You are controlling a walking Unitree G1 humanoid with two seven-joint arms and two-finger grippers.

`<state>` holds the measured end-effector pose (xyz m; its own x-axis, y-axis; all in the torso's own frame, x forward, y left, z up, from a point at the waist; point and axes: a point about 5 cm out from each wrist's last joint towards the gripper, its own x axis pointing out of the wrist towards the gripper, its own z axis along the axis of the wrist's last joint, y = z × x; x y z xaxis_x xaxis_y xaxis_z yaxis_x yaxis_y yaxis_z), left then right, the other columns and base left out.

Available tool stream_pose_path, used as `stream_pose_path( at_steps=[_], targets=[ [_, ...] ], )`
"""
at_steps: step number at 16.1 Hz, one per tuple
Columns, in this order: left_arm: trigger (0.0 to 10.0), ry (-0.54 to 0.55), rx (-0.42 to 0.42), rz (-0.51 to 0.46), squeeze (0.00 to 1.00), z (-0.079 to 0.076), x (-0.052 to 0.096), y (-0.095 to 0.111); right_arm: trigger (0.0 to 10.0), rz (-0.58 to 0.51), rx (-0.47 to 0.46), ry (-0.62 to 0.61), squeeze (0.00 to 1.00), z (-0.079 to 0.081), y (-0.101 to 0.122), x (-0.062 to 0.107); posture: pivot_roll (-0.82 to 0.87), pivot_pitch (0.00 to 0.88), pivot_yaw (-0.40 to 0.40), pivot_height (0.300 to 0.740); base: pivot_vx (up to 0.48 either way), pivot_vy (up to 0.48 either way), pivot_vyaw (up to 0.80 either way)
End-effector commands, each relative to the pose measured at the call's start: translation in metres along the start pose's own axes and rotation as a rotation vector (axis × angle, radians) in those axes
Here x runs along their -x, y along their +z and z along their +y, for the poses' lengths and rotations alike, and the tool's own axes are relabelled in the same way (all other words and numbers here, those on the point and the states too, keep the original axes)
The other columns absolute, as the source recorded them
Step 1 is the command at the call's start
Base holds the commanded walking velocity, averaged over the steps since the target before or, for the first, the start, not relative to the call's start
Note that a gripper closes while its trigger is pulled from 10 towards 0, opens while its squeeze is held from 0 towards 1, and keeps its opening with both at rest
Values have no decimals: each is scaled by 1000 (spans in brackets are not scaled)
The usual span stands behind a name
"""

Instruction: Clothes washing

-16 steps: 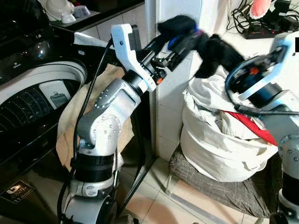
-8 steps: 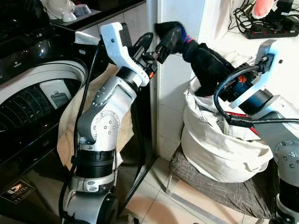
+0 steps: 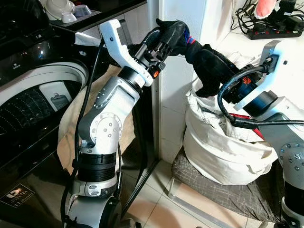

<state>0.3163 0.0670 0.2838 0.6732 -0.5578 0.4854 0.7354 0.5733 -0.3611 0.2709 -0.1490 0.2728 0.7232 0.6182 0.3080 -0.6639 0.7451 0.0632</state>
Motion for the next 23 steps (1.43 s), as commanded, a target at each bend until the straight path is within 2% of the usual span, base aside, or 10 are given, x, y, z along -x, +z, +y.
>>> stream_pose_path(
  at_steps=[1, 10, 11, 12, 15, 19, 23],
  targets=[
    [0, -12, -11, 1, 0, -2, 2, 1, 0, -10, 25, 8, 0, -1, 6, -2, -91, 0, 83, 740, 0, 0, 0],
    [0, -4, -28, -1, 0, 2, 4, 3, 0, -6, 47, -7, 0, -3, 6, -2, -92, 0, 83, 740, 0, 0, 0],
    [10000, 23, -18, -23, 361, 6, 5, 7, 0, -10, 51, -16, 0, -4, 7, -2, -91, 0, 82, 740, 0, 0, 0],
    [10000, 57, -5, -51, 1000, 14, 7, 12, 0, -13, 56, -25, 0, -6, 8, -3, -91, 0, 82, 740, 0, 0, 0],
    [10000, 44, 42, -75, 1000, 18, 12, 16, 0, -19, 60, -26, 0, -7, 9, -3, -89, 0, 80, 740, 0, 0, 0],
    [10000, -29, 76, -5, 1000, 8, 15, 0, 0, -39, 66, -23, 0, -7, 14, -6, -91, 0, 81, 740, 0, 0, 0],
    [10000, 1, 110, -10, 1000, 14, 19, -4, 0, -58, 68, -13, 0, -4, 18, -9, -94, 0, 81, 740, 0, 0, 0]
  ],
)
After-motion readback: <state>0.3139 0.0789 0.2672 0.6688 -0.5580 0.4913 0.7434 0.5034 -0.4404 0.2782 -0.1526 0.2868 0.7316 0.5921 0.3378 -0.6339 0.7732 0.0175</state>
